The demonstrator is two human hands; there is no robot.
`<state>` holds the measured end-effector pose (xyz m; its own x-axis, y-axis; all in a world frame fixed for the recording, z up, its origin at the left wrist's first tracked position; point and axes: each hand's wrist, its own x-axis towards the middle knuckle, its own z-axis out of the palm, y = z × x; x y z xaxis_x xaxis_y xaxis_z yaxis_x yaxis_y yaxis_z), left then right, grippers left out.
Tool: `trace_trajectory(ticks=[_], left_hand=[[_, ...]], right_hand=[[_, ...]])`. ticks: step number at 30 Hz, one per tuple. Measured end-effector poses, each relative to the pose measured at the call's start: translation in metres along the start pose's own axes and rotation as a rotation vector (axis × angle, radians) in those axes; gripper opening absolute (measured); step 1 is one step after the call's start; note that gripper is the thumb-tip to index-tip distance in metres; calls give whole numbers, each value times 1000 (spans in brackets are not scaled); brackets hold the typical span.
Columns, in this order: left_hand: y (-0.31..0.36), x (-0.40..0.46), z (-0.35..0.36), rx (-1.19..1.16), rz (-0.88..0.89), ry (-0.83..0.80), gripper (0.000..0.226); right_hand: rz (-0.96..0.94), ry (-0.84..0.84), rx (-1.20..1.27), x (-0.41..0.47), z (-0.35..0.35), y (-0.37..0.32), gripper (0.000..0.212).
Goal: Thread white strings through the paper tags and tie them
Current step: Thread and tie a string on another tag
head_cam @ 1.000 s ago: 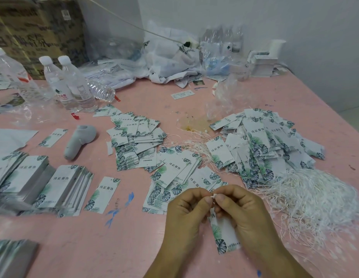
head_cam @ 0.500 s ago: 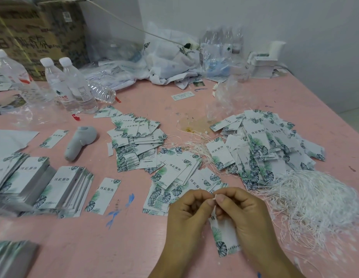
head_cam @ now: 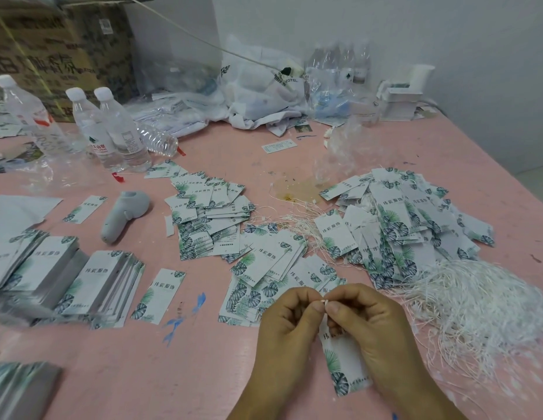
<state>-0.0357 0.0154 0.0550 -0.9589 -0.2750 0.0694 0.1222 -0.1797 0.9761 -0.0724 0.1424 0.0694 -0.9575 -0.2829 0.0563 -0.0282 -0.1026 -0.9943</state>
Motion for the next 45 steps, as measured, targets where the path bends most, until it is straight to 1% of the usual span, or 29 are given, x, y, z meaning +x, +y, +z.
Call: trace_trajectory(ticks=[3,7,9,12,13,16,17,25,29,34,36,37,38,40,45], left_hand=[[3,0,1,-32,-10,34,12],[7,-1,1,-40,-2,24,28],[8,-1,2,-42,-4,31,24],[9,-1,3,-48,-18,48,14],[9,-1,3,-45,-22,46,17],[11,-1,3,-44,-39,39,33],[12,-1,3,-51,-43,36,33],[17,-2,5,-77,-66,34,25],[14,-1,4,-60,-61,43,27],[10,-1,2,-66,-59,32,32],[8,0,2,-54,-57,46,22],[7,0,2,-43,-58,62,15],[5,0,2,-32,-64,81,10],[2,0,2,-13,-78,106,8],[-2,0,1,57,-85,108,7]], right_hand=[[56,22,93,2,0,3,13],[120,21,161,3,0,8,12],[140,22,166,3,0,10,16],[150,34,190,2,1,13,29],[146,35,187,2,1,13,30],[137,41,163,2,0,15,32],[133,44,155,2,0,16,33],[119,54,147,2,1,19,33],[129,71,142,2,2,19,32],[117,74,92,0,4,14,19],[83,87,52,-1,6,12,7],[62,94,26,-2,7,11,5],[42,109,-6,-2,7,12,14],[19,125,-42,-3,9,12,22],[18,130,-43,-4,10,11,24]])
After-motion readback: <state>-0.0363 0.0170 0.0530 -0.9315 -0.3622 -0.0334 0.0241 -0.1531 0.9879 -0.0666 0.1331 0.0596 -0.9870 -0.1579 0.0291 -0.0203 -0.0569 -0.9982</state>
